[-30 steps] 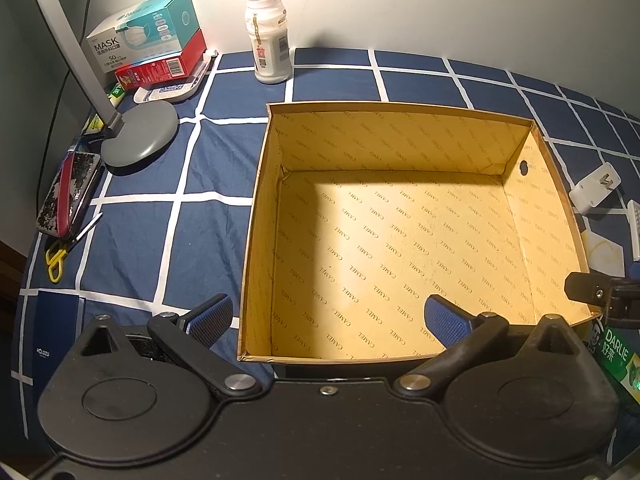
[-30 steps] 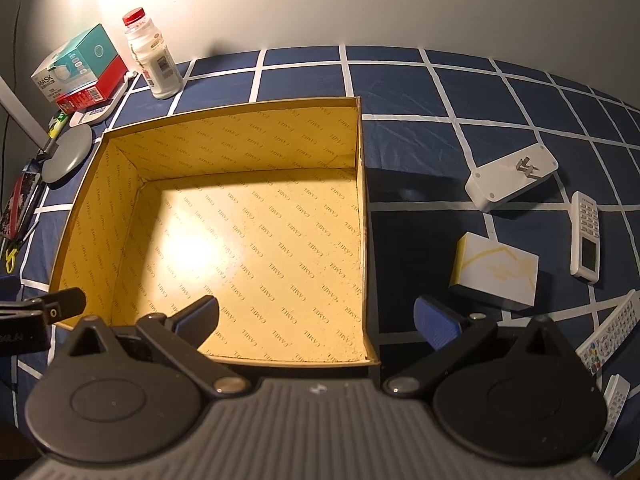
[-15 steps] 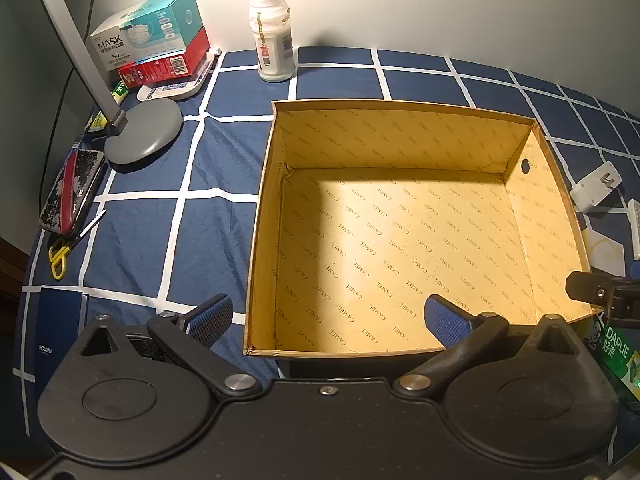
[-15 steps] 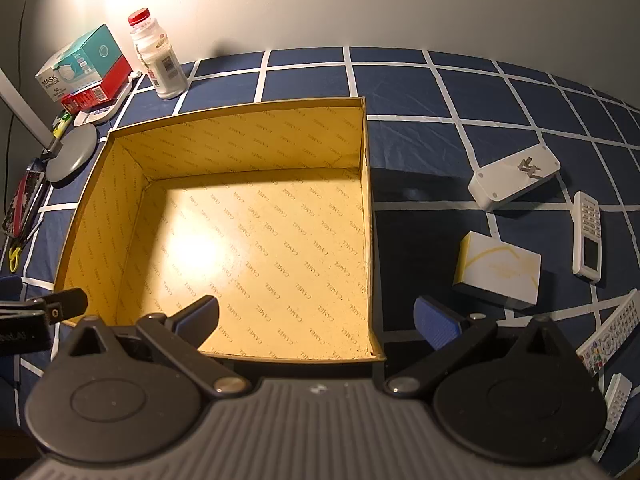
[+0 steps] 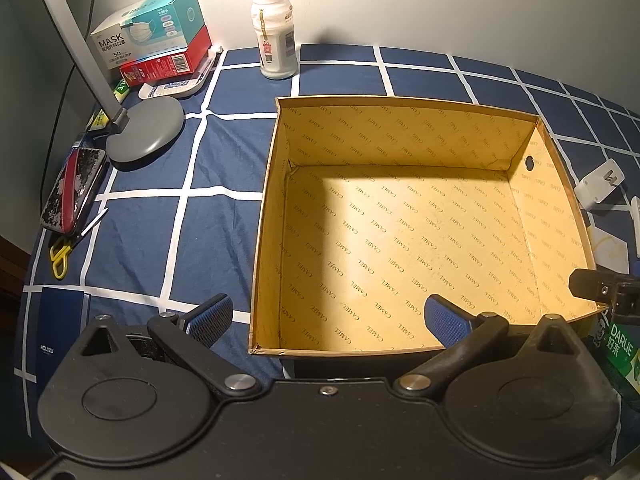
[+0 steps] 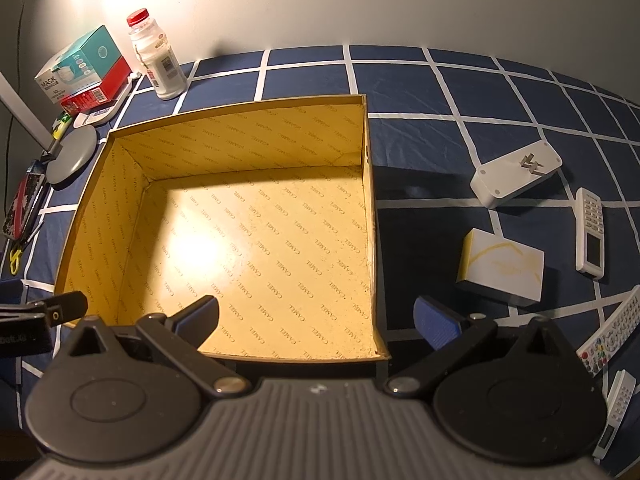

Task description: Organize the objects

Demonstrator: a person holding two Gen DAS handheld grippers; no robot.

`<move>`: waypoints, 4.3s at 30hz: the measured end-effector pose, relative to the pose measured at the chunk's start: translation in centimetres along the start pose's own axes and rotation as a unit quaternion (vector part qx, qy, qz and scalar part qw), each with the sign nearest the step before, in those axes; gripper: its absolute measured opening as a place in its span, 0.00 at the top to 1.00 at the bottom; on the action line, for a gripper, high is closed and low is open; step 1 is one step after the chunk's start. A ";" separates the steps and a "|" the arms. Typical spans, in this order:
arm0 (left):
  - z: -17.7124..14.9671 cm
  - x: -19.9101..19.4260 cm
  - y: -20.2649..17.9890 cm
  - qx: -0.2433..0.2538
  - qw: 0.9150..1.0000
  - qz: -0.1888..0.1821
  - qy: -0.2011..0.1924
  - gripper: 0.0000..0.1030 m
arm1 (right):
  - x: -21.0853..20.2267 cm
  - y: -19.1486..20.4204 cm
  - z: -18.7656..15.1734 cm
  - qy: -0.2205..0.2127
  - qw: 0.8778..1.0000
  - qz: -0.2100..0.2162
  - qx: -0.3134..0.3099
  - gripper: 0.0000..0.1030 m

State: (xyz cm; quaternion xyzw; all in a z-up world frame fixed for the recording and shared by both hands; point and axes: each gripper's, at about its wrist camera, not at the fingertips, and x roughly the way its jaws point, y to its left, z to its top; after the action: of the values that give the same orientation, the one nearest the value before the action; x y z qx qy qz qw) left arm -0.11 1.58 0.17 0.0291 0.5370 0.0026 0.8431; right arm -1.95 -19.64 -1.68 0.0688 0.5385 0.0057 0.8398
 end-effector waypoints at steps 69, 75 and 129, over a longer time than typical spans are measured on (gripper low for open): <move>-1.0 0.3 -13.4 0.206 0.971 -0.117 -0.006 0.00 | -5.0 -11.4 -7.7 -0.038 0.974 -0.090 0.205 0.00; -2.0 0.6 -16.8 0.237 0.962 -0.136 0.002 0.01 | -5.7 -14.0 -9.5 -0.041 0.966 -0.106 0.232 0.00; -6.3 10.2 -34.9 0.368 0.901 -0.174 0.153 0.00 | 2.9 -29.1 -16.7 0.083 0.923 -0.032 0.375 0.00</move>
State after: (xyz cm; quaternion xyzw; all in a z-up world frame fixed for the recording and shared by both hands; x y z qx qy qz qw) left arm -2.48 -32.59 -13.54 0.2428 0.6185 -0.3373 0.6669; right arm -17.72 -46.43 -14.70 0.3607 0.5709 -0.2180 0.7046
